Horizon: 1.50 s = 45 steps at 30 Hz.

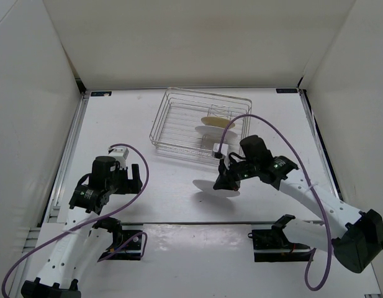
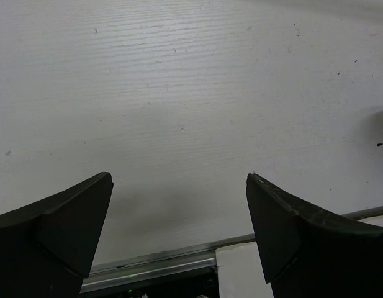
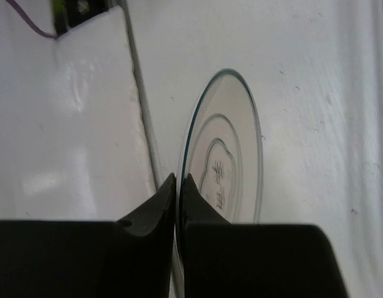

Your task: Unload the plates from the dish rack

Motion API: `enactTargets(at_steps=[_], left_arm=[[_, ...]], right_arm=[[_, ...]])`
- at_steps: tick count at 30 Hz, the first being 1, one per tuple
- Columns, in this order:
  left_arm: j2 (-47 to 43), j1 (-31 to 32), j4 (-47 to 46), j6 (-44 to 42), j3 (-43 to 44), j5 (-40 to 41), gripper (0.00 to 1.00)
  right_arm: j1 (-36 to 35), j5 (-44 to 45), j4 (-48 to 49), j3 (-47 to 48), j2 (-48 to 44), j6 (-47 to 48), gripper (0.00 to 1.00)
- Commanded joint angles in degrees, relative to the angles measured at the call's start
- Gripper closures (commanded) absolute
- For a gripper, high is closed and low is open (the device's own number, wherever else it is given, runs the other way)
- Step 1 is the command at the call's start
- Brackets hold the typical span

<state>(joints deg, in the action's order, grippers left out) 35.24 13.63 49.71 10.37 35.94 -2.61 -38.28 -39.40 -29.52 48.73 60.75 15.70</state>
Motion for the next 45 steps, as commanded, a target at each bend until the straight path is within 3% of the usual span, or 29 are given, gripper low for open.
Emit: enactTargets(at_steps=[1, 8, 16, 22, 45], left_arm=[[0.1, 0.1, -0.6, -0.1, 1.1, 0.0, 0.0], [0.4, 0.2, -0.4, -0.1, 0.9, -0.2, 0.0], [0.3, 0.2, -0.5, -0.1, 1.1, 0.2, 0.0], [0.2, 0.1, -0.5, 0.0, 1.0, 0.2, 0.0], [-0.6, 0.1, -0.4, 0.2, 0.9, 0.2, 0.0]], right_arm=[[-1.4, 6.3, 9.9, -4.3, -1.2, -4.4, 1.0], [-5.0, 15.3, 16.2, -10.8, -0.1, -5.3, 1.0], [-8.6, 13.1, 19.1, -14.1, 6.0, -8.4, 0.99], [-10.1, 12.2, 16.9, -15.2, 9.4, -8.5, 0.86], [-14.8, 16.8, 14.2, -15.9, 25.3, -14.5, 0.86]])
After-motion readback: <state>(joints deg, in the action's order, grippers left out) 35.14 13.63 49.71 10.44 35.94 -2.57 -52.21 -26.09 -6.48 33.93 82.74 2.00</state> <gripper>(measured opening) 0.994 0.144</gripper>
